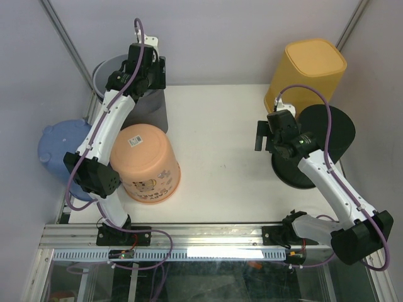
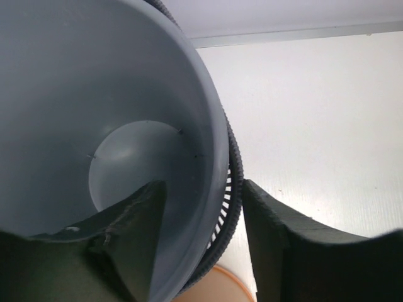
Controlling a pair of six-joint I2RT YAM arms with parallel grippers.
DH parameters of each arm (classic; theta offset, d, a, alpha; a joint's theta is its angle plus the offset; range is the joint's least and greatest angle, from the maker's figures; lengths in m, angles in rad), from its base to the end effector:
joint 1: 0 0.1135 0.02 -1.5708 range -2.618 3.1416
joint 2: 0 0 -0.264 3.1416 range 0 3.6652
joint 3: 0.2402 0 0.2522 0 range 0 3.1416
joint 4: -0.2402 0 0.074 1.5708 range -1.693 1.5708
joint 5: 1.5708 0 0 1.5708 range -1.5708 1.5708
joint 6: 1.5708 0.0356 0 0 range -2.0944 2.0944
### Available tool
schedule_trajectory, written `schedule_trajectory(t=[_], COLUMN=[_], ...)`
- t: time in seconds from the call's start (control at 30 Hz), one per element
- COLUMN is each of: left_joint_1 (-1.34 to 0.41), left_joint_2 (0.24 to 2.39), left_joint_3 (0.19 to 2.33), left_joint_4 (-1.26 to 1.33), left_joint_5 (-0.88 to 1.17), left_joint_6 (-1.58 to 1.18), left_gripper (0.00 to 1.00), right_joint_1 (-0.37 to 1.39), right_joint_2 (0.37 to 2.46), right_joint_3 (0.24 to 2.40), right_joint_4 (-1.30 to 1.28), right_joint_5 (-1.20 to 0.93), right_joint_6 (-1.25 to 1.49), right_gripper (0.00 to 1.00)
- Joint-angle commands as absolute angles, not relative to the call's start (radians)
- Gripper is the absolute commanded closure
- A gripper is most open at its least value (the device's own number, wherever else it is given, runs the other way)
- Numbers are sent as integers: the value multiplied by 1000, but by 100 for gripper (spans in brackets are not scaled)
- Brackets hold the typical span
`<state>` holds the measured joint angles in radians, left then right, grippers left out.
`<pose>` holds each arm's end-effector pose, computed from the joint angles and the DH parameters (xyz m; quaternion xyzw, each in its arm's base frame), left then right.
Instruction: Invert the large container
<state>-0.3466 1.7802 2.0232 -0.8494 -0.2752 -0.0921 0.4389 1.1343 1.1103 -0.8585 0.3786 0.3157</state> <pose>0.3674 -0.1224 0.4272 0.0483 0.8786 0.0187 0.4748 0.2072 0.0827 0.3241 0.0065 0.9267 -0.0426 0.3733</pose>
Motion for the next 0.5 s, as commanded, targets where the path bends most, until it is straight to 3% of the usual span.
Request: schedule_trajectory(t=[0.0,0.13,0.47], left_joint_1=[-324,-324,-322], left_joint_2=[1748,1730,1719], left_joint_3=[2071,2081,2073], left_joint_4=[-841,-839,-821], left_joint_5=[-275,-271,-278], left_joint_6=[-75,-80,-76], left_gripper=[41,38,46], right_joint_1=[439,439,439], right_joint_2=[1109,1107,1092], right_joint_3=[1122,1121,1114], right_joint_4=[-822,-819,-824], right_joint_5=[368,360,351], right_joint_6=[326,327,334], right_gripper=[7,7,7])
